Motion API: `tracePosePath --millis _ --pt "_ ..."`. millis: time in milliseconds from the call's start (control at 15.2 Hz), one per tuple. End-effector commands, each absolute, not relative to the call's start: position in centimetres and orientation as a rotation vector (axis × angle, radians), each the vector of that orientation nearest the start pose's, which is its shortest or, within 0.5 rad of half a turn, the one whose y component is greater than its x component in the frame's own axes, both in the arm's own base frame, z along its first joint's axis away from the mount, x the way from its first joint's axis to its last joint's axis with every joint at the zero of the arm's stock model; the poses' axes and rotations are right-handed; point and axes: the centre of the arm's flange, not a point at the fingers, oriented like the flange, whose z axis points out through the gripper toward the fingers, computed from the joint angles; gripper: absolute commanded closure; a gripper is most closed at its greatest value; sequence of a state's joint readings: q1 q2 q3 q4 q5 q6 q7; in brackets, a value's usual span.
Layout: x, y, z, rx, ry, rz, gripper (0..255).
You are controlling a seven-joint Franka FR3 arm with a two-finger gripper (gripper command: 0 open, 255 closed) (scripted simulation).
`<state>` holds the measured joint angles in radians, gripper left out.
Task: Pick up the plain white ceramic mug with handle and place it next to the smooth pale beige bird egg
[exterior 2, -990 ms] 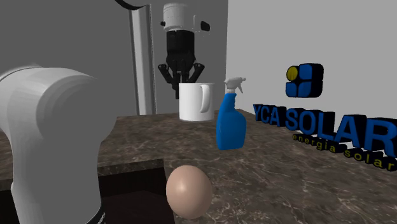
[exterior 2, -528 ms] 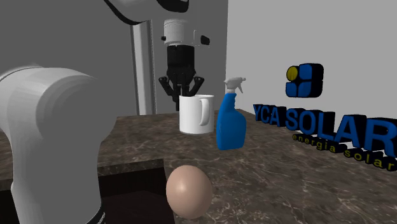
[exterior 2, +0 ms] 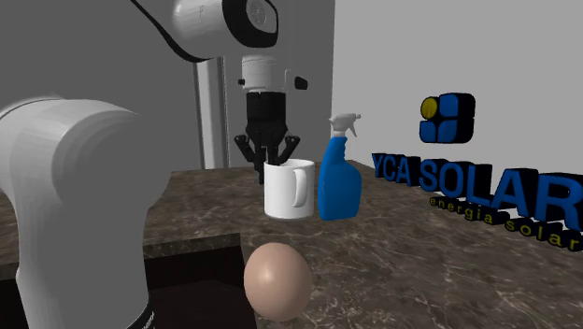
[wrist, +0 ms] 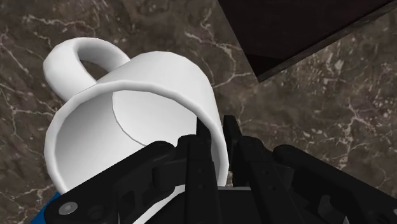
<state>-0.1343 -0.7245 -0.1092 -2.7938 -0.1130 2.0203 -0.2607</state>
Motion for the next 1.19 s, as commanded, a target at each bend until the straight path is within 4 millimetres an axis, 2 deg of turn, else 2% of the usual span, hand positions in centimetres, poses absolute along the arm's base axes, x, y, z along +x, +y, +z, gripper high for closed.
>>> tracePosePath --millis 0,396,858,924,1122 --pt "30.2 -7.8 39.0 -3.152 -0.155 0.086 255" --pt "30.2 -7.8 35.9 -3.152 -0.155 0.086 255" --pt "30.2 -7.8 35.9 -3.152 -0.155 0.086 255" --pt "30.2 -7.8 35.9 -3.152 -0.155 0.086 0" --pt "30.2 -7.8 35.9 -3.152 -0.155 0.086 0"
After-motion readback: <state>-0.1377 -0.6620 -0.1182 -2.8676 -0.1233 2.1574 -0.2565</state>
